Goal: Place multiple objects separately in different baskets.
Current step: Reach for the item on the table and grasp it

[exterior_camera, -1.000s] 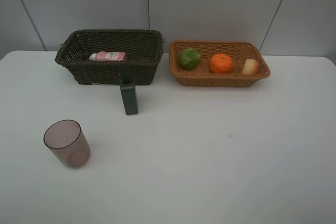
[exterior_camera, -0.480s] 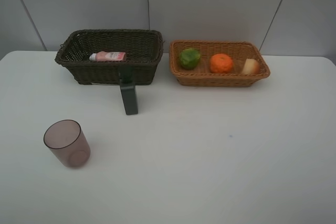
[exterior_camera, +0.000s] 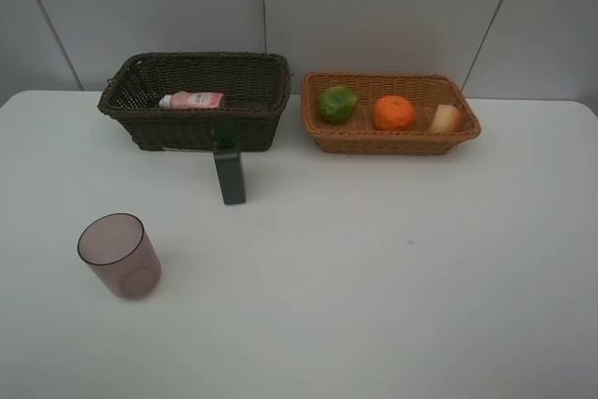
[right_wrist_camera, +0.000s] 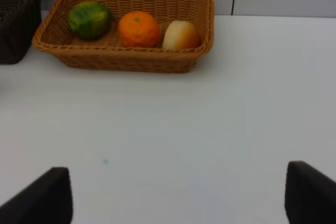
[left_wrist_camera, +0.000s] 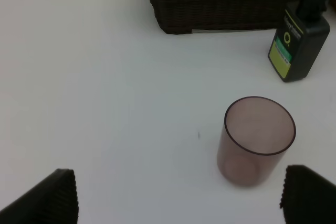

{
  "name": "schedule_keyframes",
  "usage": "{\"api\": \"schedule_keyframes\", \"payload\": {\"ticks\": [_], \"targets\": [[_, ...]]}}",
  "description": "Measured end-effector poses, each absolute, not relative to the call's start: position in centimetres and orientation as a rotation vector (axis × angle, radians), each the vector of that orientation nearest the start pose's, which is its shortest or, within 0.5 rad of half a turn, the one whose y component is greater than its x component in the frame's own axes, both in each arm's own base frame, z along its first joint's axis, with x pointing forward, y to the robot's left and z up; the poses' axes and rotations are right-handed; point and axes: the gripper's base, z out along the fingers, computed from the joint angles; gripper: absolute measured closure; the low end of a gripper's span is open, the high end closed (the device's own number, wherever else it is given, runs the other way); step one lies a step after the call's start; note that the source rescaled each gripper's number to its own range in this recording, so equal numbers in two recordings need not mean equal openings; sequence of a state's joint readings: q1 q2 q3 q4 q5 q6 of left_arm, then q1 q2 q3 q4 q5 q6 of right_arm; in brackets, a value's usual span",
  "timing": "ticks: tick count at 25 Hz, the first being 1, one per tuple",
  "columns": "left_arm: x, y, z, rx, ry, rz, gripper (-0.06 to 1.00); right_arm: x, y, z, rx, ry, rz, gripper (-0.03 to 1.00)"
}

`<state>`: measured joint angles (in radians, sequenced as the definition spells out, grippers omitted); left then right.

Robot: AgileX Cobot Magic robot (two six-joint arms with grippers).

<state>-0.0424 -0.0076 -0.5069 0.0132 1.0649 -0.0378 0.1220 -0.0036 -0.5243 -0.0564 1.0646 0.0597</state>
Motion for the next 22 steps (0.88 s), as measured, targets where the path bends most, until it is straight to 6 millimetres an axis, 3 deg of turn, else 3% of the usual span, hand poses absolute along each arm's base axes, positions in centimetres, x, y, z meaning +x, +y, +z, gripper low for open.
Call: {"api": "schedule_keyframes", "payload": {"ticks": [17, 22], "targets": [[-0.7, 0.0, 27.9, 0.005, 2.03, -0.051, -0.06, -0.8, -0.6, 28.4, -0.059, 2.019, 0.048, 0.24], [1.1, 0.0, 29.4, 0.006, 2.116, -0.047, -0.06, -0.8, -0.5, 28.3, -0.059, 2.02, 0.048, 0.24]]}}
